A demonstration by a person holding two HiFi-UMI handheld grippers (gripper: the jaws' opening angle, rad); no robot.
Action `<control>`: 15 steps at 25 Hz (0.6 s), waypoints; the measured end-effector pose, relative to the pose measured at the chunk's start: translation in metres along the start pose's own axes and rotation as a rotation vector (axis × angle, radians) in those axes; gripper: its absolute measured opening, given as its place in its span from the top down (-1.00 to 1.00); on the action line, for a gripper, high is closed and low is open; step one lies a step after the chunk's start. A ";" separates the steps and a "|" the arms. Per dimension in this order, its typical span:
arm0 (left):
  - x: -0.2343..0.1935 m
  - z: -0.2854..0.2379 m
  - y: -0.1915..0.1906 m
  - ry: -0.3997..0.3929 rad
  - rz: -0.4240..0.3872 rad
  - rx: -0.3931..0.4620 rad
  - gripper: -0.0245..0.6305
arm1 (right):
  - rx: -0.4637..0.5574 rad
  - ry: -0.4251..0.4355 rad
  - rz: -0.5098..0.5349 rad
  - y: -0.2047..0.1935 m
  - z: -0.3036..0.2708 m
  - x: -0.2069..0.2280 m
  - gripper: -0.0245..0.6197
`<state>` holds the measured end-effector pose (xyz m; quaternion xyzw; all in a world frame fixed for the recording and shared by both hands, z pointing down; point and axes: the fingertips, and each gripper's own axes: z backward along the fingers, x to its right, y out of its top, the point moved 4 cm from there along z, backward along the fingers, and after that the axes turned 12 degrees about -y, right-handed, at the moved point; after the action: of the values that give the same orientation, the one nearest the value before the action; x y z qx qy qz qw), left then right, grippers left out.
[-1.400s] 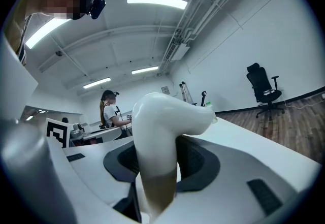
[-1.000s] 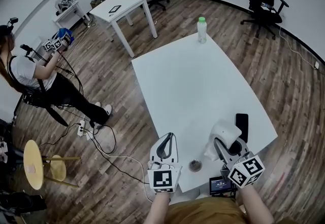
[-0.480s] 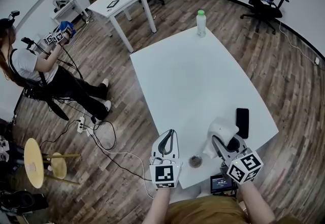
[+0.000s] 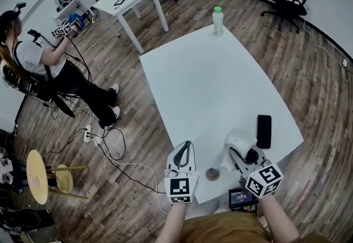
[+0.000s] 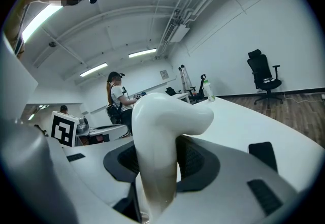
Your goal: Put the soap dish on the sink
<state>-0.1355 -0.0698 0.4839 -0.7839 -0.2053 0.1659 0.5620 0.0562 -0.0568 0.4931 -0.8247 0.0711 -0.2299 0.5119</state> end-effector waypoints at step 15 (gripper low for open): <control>0.011 -0.015 -0.033 -0.064 -0.011 -0.081 0.87 | -0.094 0.016 0.006 -0.034 -0.020 0.000 0.40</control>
<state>-0.1230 -0.0665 0.5197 -0.7991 -0.2340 0.1797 0.5238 0.0428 -0.0570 0.5299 -0.8458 0.0887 -0.2314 0.4726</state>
